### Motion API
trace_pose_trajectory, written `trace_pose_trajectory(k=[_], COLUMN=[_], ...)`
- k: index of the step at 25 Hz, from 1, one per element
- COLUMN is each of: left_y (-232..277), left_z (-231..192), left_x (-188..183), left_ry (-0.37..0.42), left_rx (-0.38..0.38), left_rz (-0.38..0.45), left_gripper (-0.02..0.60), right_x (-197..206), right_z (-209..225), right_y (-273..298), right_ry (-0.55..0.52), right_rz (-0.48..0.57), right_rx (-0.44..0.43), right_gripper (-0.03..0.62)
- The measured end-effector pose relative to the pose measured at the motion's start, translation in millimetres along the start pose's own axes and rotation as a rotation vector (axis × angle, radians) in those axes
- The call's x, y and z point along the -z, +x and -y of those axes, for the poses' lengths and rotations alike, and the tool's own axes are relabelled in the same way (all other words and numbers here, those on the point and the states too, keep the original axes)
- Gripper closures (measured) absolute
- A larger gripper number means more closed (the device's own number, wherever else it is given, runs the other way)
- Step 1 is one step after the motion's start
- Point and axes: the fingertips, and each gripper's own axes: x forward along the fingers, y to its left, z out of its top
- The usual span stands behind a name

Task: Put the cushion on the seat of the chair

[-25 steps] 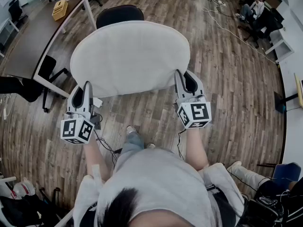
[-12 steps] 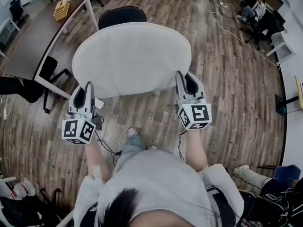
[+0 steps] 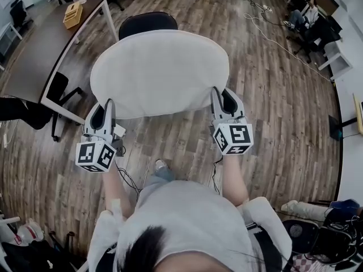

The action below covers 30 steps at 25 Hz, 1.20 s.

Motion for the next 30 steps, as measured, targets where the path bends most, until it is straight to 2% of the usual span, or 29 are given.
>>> trace_pose_trajectory(k=[9,18,24,30], left_y=[47,78,103,147], left_z=[-45,-79,-89,-113], left_x=[-4,1,12,18], left_ry=[0.003,-0.015,-0.035,-0.041], left_rx=[0.024,0.039,0.038,0.017], left_rz=[0.002,-0.012,-0.027,-0.026], left_gripper=[0.522,0.523,0.522,0.522], right_x=[2,10,20,27], right_z=[-8,-17,-6,7], right_y=[61,98,124,181], right_ry=[0.014,0.025,0.032,0.035], right_rz=[0.006,-0.007,-0.028,-0.026], right_rx=[0.024,0.042,0.039,0.018], right_gripper=[0.536,0.536,0.536,0.536])
